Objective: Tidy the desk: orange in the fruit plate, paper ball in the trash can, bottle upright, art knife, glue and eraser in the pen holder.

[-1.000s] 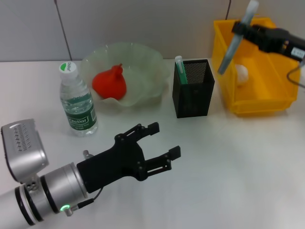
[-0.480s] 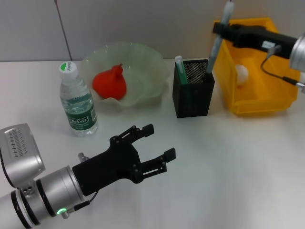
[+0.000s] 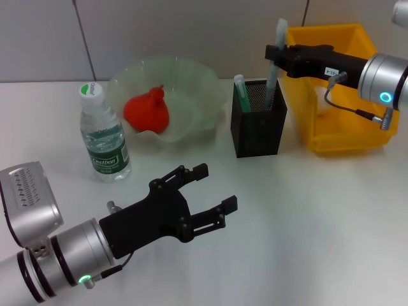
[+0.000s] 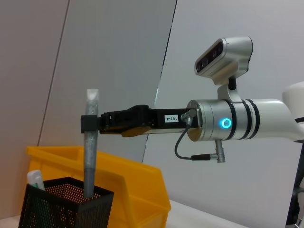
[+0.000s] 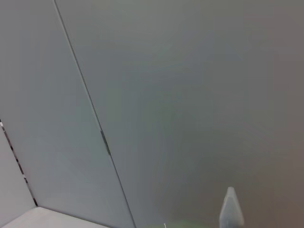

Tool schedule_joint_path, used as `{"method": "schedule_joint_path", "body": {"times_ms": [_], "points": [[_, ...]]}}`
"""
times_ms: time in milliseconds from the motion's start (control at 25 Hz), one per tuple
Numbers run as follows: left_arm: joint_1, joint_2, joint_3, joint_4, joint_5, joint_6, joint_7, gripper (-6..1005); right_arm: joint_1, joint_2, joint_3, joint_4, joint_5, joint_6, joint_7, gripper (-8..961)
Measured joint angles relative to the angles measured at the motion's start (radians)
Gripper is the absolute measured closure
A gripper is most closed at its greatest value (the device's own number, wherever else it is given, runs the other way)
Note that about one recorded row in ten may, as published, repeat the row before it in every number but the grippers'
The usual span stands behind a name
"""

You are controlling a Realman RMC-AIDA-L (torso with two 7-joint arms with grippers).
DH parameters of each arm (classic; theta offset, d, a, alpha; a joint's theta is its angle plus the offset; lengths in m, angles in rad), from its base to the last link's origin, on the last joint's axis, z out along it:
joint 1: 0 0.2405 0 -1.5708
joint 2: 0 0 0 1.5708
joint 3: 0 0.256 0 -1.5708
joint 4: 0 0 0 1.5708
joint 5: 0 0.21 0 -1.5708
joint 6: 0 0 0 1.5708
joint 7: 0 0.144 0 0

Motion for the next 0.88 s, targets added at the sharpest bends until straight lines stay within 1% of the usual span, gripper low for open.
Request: {"method": "schedule_joint_path", "body": {"times_ms": [240, 360, 520, 840, 880], "points": [[-0.001, 0.0, -0.001, 0.0, 0.0, 0.0, 0.0, 130, 0.024, 0.003, -0.011, 0.022, 0.014, 0.032, -0.035, 765], [-0.003, 0.0, -0.001, 0.0, 0.0, 0.0, 0.0, 130, 0.032, 0.003, -0.04, 0.03, 0.012, 0.053, -0.057, 759], [-0.003, 0.0, -0.002, 0.0, 0.0, 0.0, 0.0, 129, 0.033, 0.005, -0.075, 0.035, 0.014, 0.071, -0.08, 751], [-0.003, 0.0, -0.002, -0.001, -0.001, -0.001, -0.006, 129, 0.017, 0.006, -0.075, 0.03, 0.017, 0.066, -0.1, 736], [-0.003, 0.0, -0.002, -0.001, -0.001, -0.001, -0.006, 130, 0.016, 0.006, -0.073, 0.029, 0.017, 0.064, -0.101, 689]]}}
